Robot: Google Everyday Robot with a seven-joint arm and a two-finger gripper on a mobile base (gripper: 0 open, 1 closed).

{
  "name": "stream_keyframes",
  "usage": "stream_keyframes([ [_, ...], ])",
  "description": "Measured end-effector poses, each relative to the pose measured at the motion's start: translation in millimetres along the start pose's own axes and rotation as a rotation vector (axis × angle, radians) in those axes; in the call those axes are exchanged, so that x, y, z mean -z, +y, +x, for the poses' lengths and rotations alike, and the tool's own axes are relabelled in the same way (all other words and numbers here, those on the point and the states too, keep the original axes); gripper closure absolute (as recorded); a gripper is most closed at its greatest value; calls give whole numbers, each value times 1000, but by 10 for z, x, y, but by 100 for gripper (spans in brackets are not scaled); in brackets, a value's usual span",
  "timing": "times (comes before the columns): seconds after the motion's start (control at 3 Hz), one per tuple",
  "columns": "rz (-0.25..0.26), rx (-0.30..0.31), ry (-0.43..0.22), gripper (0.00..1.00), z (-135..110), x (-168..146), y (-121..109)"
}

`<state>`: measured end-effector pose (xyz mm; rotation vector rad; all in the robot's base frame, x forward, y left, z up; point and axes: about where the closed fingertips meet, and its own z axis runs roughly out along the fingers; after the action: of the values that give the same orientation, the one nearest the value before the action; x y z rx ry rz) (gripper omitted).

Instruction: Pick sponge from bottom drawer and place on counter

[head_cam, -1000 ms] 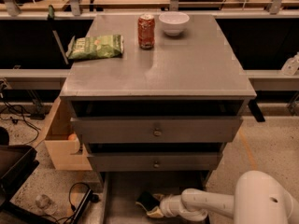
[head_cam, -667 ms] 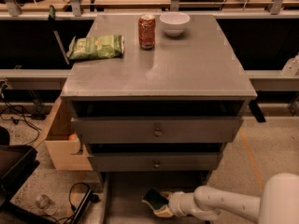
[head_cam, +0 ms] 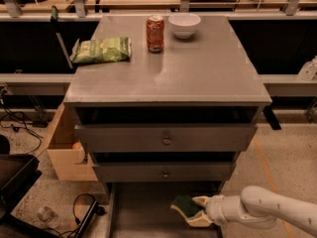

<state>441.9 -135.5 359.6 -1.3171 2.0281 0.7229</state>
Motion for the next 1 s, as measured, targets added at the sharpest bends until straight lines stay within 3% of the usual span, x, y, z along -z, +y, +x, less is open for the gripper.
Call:
stream_keyframes([
  [0.67, 80, -41, -46, 100, -531, 1531, 132],
  [1.0, 174, -32, -46, 100, -848, 2267, 382],
])
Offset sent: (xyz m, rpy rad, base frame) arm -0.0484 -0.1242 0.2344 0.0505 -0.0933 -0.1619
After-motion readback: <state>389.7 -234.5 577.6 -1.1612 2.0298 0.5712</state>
